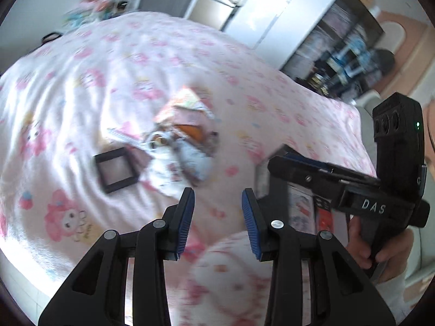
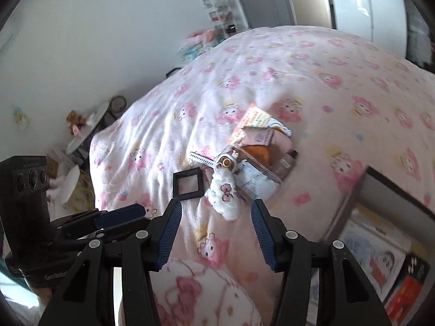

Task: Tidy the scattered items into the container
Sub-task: 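Move the left gripper to the small black square photo frame, then grasp the black photo frame with the left gripper and lift it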

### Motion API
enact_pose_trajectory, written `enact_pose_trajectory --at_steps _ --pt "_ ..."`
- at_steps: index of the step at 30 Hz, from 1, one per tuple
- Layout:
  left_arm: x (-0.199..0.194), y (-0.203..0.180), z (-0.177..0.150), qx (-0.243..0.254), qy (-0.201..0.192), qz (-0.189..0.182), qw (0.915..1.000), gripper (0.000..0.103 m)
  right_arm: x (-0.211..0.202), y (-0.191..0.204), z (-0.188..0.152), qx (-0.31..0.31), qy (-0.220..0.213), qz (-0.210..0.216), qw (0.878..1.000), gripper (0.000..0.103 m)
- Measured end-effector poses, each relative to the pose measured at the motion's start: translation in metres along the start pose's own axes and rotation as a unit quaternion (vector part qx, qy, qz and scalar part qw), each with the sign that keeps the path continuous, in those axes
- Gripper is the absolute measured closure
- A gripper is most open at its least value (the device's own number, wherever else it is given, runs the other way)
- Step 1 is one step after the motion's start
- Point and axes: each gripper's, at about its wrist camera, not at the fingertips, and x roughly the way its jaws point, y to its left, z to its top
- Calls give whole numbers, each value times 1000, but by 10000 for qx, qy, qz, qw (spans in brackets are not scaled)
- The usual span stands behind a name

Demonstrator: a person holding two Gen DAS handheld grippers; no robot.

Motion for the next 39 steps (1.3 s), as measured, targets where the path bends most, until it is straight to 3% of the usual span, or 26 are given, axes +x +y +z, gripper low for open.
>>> enact_pose_trajectory --at_steps 7,12,16,21,31,34,37,39 --pt "26 68 5 -699 22 444 9966 67 83 19 29 -430 1095 275 9927 53" --pt "57 122 3 -1415 202 910 9855 67 146 37 32 -973 1914 412 9758 53" --pt "84 150 4 -1802 326 1052 9775 68 185 41 37 -1065 2290 593 9658 53" --pt "101 167 8 -1999 346 943 9747 68 223 36 40 -1045 2799 810 9509 53" --pt "129 197 13 -2463 579 1082 9614 73 284 34 49 -880 3261 984 9361 53" --pt "132 206 10 -2646 599 894 9583 74 292 35 49 -928 3211 993 9372 53" --pt "133 206 9 -2600 610 864 9598 77 294 36 46 -993 3181 1009 9374 61" --pt "133 201 10 -2524 626 764 9626 87 294 38 43 -1122 3163 834 9383 67"
